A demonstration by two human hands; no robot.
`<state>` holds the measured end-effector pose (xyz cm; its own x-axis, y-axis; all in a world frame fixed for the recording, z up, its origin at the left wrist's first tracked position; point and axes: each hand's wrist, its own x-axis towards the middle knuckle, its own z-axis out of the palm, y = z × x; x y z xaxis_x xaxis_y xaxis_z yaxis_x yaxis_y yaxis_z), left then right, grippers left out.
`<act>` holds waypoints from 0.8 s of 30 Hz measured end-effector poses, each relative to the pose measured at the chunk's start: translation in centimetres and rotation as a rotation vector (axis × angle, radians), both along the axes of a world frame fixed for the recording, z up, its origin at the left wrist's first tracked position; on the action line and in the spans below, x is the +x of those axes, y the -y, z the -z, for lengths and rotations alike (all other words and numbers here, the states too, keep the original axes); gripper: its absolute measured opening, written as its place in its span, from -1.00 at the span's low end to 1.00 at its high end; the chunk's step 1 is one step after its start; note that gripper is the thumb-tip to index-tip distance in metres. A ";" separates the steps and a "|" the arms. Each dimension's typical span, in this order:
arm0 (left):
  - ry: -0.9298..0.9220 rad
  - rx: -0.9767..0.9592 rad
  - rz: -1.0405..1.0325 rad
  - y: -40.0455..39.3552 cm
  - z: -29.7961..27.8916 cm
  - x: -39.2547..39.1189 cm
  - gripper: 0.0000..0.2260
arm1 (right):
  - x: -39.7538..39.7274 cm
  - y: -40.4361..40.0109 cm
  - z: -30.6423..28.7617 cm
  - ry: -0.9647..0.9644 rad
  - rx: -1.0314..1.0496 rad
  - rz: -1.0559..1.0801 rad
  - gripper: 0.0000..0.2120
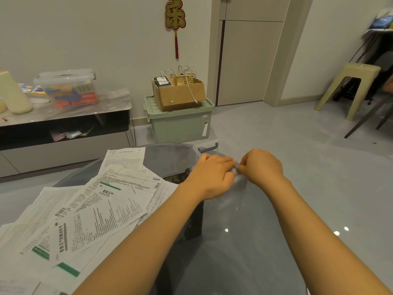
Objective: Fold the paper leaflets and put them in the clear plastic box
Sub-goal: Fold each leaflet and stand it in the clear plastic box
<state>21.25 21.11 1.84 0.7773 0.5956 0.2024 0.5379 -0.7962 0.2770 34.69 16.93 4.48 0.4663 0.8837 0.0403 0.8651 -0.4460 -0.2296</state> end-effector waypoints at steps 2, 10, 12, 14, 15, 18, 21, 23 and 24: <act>-0.118 -0.005 0.025 0.1 -0.7 0.1 -0.40 | 0.2 0.2 -0.3 -0.090 -0.003 -0.036 -0.81; -0.262 -0.086 -0.006 -0.2 -2.1 1.0 -0.63 | 0.3 1.4 1.0 -0.275 0.272 -0.061 -0.84; -0.173 -0.187 -0.041 -0.6 -2.1 0.8 -0.59 | 0.3 1.6 1.4 -0.287 0.322 -0.068 -0.84; -0.065 -0.236 -0.072 -1.2 -2.2 -0.1 -0.55 | 0.4 1.8 1.8 -0.285 0.355 -0.071 -0.83; -0.023 -0.240 -0.079 -1.5 -2.3 -0.7 -0.52 | 0.5 1.8 2.0 -0.279 0.361 -0.074 -0.82; 0.017 -0.208 -0.086 -1.8 -2.2 -2.7 -0.44 | 0.5 2.0 2.3 -0.274 0.375 -0.093 -0.82; -0.034 -0.176 -0.003 -1.2 -1.7 -3.3 -0.41 | 0.4 2.0 2.4 -0.254 0.360 -0.090 -0.82; -0.086 -0.143 0.059 -0.5 -1.7 -3.2 -0.43 | 0.2 2.1 2.3 -0.251 0.353 -0.082 -0.82; -0.096 -0.128 0.067 -0.2 -1.8 -3.2 -0.44 | 0.1 2.2 2.3 -0.251 0.349 -0.085 -0.81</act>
<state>18.10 21.35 3.64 0.8281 0.5582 0.0511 0.5140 -0.7926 0.3281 34.76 14.76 2.16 0.4260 0.8728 0.2380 0.7934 -0.2341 -0.5619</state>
